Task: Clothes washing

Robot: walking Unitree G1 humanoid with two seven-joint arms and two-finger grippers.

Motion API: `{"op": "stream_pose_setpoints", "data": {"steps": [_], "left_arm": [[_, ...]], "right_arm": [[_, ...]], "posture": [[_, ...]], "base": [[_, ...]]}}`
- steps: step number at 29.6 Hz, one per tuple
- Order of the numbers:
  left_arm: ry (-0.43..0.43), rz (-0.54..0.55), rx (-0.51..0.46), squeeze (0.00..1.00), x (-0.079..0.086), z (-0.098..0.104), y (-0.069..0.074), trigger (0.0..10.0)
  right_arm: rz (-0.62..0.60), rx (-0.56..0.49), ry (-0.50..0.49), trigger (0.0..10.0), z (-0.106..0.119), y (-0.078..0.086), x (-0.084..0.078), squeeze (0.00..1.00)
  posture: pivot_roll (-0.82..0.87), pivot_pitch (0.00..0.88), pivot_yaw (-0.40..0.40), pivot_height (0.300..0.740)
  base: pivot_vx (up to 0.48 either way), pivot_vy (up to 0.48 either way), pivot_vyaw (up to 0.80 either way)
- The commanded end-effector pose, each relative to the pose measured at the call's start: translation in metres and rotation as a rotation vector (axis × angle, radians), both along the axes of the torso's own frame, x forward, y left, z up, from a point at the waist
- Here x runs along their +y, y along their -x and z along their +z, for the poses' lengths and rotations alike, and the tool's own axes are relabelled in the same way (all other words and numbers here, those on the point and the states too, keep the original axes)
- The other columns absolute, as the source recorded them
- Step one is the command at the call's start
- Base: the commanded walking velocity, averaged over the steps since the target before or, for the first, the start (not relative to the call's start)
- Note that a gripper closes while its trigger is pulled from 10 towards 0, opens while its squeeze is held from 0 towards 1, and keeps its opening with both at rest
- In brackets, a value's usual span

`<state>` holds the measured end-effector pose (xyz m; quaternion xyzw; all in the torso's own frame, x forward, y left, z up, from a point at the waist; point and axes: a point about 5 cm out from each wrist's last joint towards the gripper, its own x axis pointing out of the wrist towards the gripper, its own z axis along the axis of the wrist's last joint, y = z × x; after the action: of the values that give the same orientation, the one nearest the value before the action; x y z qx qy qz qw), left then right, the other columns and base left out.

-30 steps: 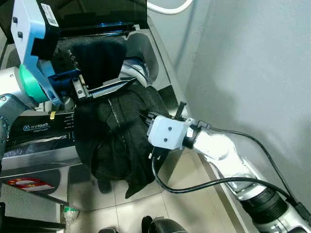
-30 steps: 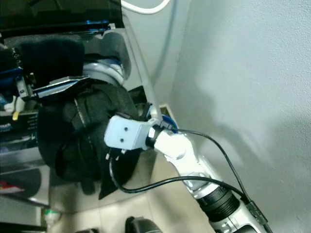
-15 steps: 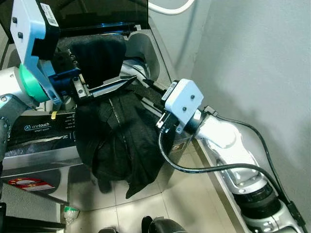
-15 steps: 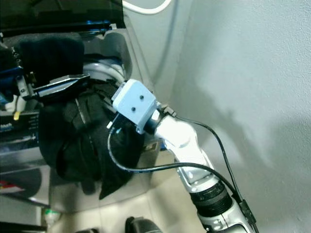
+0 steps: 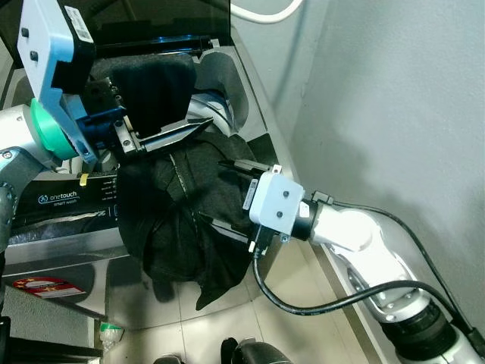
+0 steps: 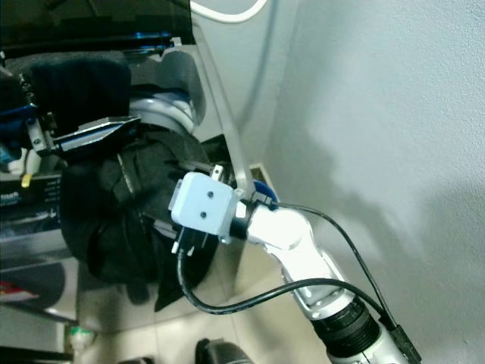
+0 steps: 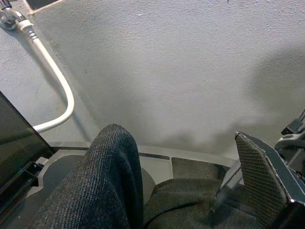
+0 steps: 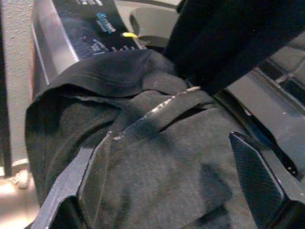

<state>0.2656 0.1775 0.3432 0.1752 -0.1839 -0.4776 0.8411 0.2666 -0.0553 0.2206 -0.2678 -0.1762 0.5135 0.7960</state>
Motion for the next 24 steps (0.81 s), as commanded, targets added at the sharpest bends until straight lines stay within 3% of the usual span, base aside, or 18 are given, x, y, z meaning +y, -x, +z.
{"op": "stream_pose_setpoints", "data": {"steps": [1, 3, 4, 9, 13, 21, 22, 24], "left_arm": [[-0.004, -0.007, -0.025, 0.00, -0.002, 0.002, 0.003, 10.0], [-0.004, -0.007, -0.026, 0.00, -0.002, 0.002, 0.003, 10.0], [-0.005, -0.006, -0.027, 0.00, -0.002, 0.002, 0.003, 10.0], [-0.004, -0.004, -0.028, 0.00, -0.002, 0.003, 0.003, 10.0], [-0.003, -0.002, -0.030, 0.00, -0.002, 0.003, 0.003, 10.0], [0.004, 0.004, -0.028, 0.00, -0.003, 0.002, 0.004, 10.0], [0.005, 0.005, -0.028, 0.00, -0.003, 0.002, 0.004, 10.0], [0.006, 0.006, -0.028, 0.00, -0.003, 0.002, 0.004, 10.0]], "right_arm": [[0.009, 0.004, 0.028, 10.0, -0.005, 0.002, 0.004, 1.00], [-0.003, -0.002, 0.045, 10.0, -0.008, 0.001, 0.004, 1.00], [0.000, 0.007, 0.080, 10.0, -0.013, 0.001, 0.003, 0.00], [-0.017, 0.040, 0.159, 10.0, -0.029, -0.001, 0.001, 0.00], [-0.099, 0.037, 0.202, 10.0, -0.044, -0.011, 0.000, 0.00], [-0.208, 0.031, 0.188, 10.0, -0.055, -0.020, 0.002, 0.00], [-0.223, 0.028, 0.168, 8.6, -0.055, -0.022, 0.002, 0.00], [-0.233, 0.026, 0.154, 8.6, -0.054, -0.023, 0.003, 0.00]], "posture": [[0.08, 0.070, 0.039, 0.740], [0.08, 0.070, 0.039, 0.740], [0.08, 0.070, 0.040, 0.740], [0.08, 0.070, 0.040, 0.740], [0.09, 0.076, 0.032, 0.740], [0.09, 0.082, 0.029, 0.740], [0.09, 0.083, 0.027, 0.740], [0.09, 0.083, 0.027, 0.740]], "base": [[0.000, 0.000, 0.00], [0.000, 0.000, 0.00], [0.000, 0.000, 0.00], [0.000, 0.000, 0.00], [0.000, 0.000, 0.00], [0.000, 0.000, 0.00], [0.000, 0.000, 0.00], [0.000, 0.000, 0.00]]}}
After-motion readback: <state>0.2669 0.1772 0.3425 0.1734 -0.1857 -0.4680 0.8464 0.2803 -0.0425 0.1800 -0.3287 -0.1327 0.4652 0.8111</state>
